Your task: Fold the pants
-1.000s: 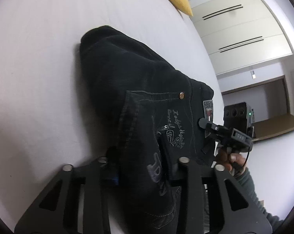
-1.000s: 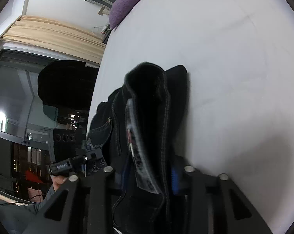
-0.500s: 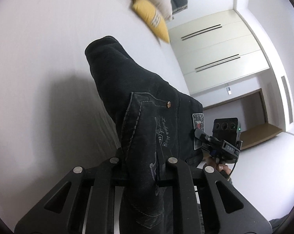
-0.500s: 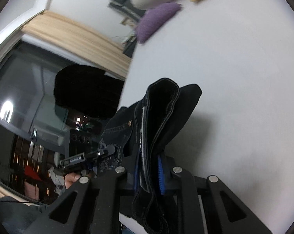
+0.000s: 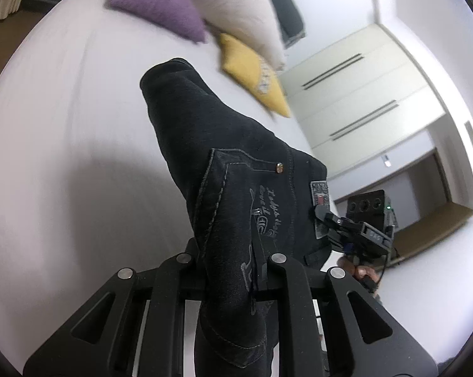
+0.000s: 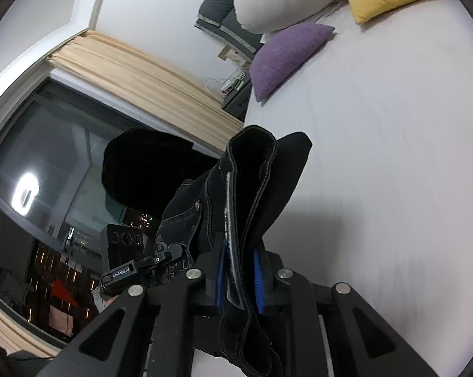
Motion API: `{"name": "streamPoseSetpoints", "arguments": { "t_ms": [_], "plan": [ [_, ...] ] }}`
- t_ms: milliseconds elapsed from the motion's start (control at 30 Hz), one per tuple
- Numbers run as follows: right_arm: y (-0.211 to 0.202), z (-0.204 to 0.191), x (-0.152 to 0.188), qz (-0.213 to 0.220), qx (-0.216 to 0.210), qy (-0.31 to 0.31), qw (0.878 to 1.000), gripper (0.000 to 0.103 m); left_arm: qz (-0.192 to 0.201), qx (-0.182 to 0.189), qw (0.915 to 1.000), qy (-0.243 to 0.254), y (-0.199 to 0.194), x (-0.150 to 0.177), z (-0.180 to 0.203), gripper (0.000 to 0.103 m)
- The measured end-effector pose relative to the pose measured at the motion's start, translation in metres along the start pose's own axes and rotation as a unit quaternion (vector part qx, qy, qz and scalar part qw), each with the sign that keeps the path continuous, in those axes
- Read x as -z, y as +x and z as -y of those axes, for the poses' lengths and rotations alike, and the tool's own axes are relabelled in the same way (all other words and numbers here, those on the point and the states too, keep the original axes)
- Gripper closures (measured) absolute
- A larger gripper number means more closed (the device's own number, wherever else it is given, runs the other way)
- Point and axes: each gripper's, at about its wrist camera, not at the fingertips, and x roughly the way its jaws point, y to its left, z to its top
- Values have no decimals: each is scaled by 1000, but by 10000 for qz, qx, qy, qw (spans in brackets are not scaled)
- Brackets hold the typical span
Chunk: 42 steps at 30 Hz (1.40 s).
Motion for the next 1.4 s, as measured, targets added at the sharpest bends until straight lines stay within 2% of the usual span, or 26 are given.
{"name": "streamPoseSetpoints", "arguments": {
  "t_ms": [100,133,167,200,233,267,300,333,367,433,467,500,567,600,667,700,767,867,900,967,1033,1100,1133,1233,1333,1400],
  "plan": [
    [40,38,-5,-304,340,410,9981,83,-284,-619,9975,-174,33,-14,-49,77],
    [53,59,-1,-434,730,674,9941,76,-490,-1014,9933,-272,49,-14,-69,71],
    [60,76,1,-508,1141,826,9887,72,-652,-1393,9874,-385,61,-12,-86,57],
    [61,97,11,-487,1409,1057,9832,69,-636,-1387,9872,-466,64,-10,-98,58],
    [57,107,18,-355,1134,1254,9850,66,-407,-1224,9906,-458,57,-7,-100,57],
    [47,114,26,-142,816,1449,9860,63,-298,-1300,9902,-415,49,-8,-100,47],
    [35,116,33,28,750,1475,9862,61,-205,-1457,9886,-331,41,-7,-96,39],
    [24,114,39,159,794,1373,9872,54,-68,-1657,9860,-184,34,-5,-88,24],
    [10,108,46,342,918,1215,9877,44,241,-1889,9817,51,18,0,-75,22],
    [-16,93,62,645,1406,886,9840,31,534,-2128,9748,404,-1,7,-58,20],
    [-30,81,71,740,1621,698,9815,30,670,-2383,9664,692,-13,16,-41,13],
    [-38,71,77,810,1751,588,9795,30,820,-2639,9566,930,-24,26,-26,13],
    [-57,39,92,1021,2281,212,9680,25,1435,-3236,9210,1628,-46,62,19,12],
    [-61,25,94,1120,2491,36,9620,25,1793,-3581,8950,1964,-58,79,44,11],
    [-77,-17,108,1466,2833,-507,9464,24,2445,-4126,8464,2314,-85,109,85,0],
    [-87,-44,118,1714,2963,-837,9358,21,2693,-4229,8327,2351,-96,127,103,0],
    [-105,-91,135,2223,3100,-1436,9131,6,3363,-4243,8028,2498,-131,161,148,0],
    [-138,-168,168,3269,3111,-2357,8607,0,4153,-4134,7654,2661,-179,201,196,0],
    [-147,-193,178,3551,3123,-2623,8412,0,4359,-3971,7601,2730,-197,214,211,0],
    [-165,-230,194,3851,3213,-2920,8144,0,4441,-3704,7648,2841,-223,222,230,0],
    [-174,-260,200,4019,3213,-3085,8000,0,4458,-3510,7726,2849,-250,231,243,0],
    [-194,-288,219,4294,3102,-3178,7864,0,4505,-3411,7747,2837,-275,240,256,0],
    [-203,-298,225,4435,3043,-3184,7806,0,4535,-3233,7766,2944,-290,247,264,0],
    [-226,-334,247,4799,2858,-3255,7630,0,4728,-3137,7661,3018,-319,273,288,0],
    [-241,-360,263,4967,2766,-3386,7498,0,4663,-3278,7622,3069,-346,286,303,0],
    [-241,-369,269,4904,2715,-3460,7524,0,4477,-3347,7702,3072,-341,290,306,0]
  ]
}}
